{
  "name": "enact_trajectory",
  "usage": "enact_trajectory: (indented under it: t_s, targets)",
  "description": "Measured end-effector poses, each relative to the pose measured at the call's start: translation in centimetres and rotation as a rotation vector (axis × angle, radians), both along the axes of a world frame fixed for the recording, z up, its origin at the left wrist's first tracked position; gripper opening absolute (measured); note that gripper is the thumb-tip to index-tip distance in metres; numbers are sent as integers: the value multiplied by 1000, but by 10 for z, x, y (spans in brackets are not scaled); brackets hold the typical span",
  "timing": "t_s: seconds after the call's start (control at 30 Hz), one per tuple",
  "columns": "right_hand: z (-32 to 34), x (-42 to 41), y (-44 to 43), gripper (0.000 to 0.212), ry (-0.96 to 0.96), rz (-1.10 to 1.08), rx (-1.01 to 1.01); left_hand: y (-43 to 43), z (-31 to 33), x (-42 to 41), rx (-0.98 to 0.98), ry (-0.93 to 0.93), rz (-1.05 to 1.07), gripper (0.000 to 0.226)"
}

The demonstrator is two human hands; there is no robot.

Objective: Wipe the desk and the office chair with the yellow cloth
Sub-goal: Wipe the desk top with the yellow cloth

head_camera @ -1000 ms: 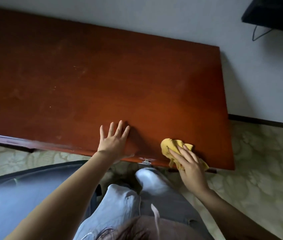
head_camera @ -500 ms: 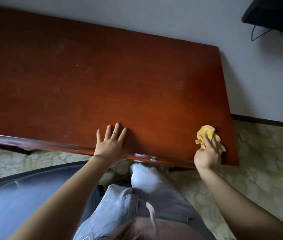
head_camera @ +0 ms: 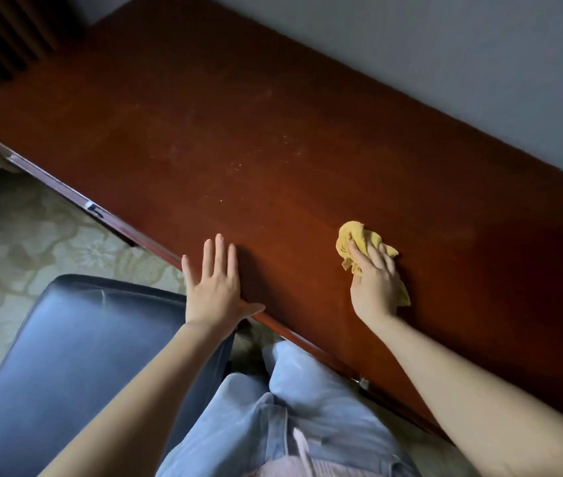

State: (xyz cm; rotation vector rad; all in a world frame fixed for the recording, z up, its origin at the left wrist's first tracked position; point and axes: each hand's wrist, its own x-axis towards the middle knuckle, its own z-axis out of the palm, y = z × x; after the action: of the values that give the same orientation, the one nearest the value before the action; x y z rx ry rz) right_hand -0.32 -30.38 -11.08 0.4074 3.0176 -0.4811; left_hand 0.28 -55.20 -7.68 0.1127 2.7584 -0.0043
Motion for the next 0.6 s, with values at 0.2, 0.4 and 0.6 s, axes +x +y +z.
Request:
enact_trajectory:
  t_s: [0.2, 0.4, 0.6]
  targets:
    - [8, -105, -4, 63, -130, 229, 30, -32, -2, -18, 6, -66, 343, 145]
    - [21, -211, -10, 67, -250, 409, 72, -44, -12, -30, -93, -172, 326, 145]
    - [23, -288, -27, 71, -324, 480, 120, -43, -16, -29, -72, -167, 338, 146]
